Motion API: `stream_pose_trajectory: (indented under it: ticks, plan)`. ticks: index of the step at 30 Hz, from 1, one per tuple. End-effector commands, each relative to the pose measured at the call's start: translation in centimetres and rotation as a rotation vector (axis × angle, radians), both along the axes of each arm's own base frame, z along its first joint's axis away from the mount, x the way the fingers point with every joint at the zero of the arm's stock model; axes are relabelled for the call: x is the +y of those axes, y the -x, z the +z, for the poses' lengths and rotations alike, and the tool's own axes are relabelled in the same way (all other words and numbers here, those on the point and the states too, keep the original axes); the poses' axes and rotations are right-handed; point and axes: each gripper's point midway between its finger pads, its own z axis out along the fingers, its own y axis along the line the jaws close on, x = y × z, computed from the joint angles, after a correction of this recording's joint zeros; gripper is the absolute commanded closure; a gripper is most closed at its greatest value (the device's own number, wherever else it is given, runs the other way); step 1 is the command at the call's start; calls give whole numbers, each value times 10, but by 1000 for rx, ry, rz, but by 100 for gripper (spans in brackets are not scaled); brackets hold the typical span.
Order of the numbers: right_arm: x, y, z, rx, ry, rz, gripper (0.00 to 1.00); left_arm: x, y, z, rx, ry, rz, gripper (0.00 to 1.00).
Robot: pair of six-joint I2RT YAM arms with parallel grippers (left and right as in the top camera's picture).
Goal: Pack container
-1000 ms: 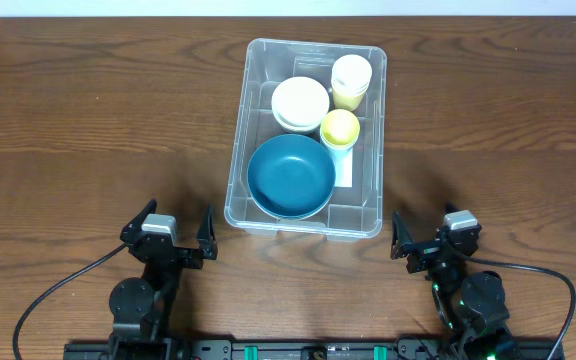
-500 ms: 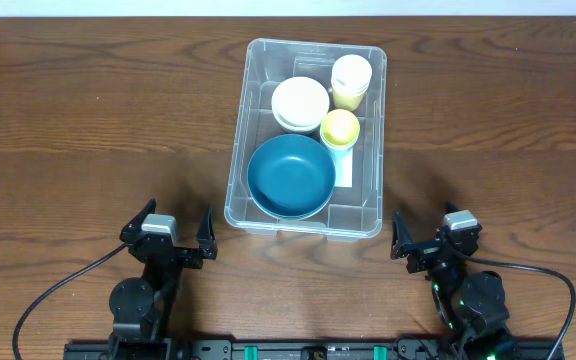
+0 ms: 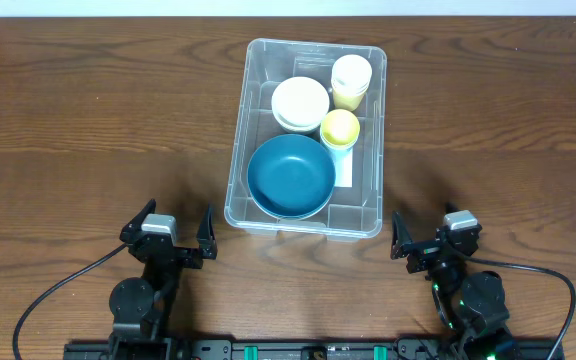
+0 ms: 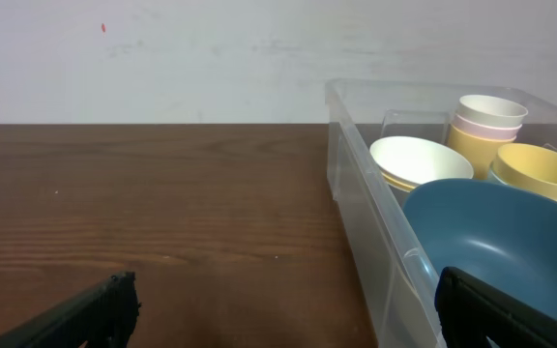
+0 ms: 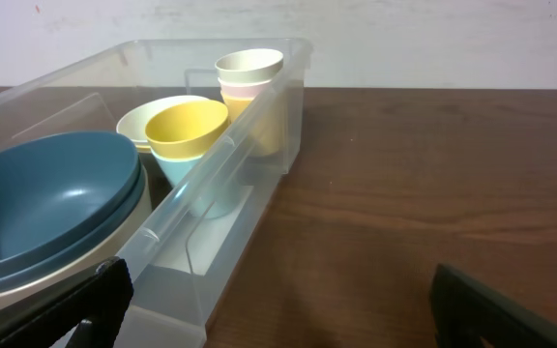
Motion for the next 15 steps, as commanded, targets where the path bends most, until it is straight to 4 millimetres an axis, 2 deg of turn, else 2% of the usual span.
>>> stream_pose_trajectory:
  ticks: [1,6,12,15]
  plan:
    - [-4,-1,-2,0,18,-17,1,2,-1,-18,38,-14,10,2]
    - [-7,-2,-2,-10,57,-32,1,2,-1,-18,37,-14,10,2]
    - [-42,-6,4,-83,516,-155,1,2,-1,-18,38,-14,10,2]
    - [-63,-5,6,-71,681,-248,1,2,-1,-18,38,-14,10,2]
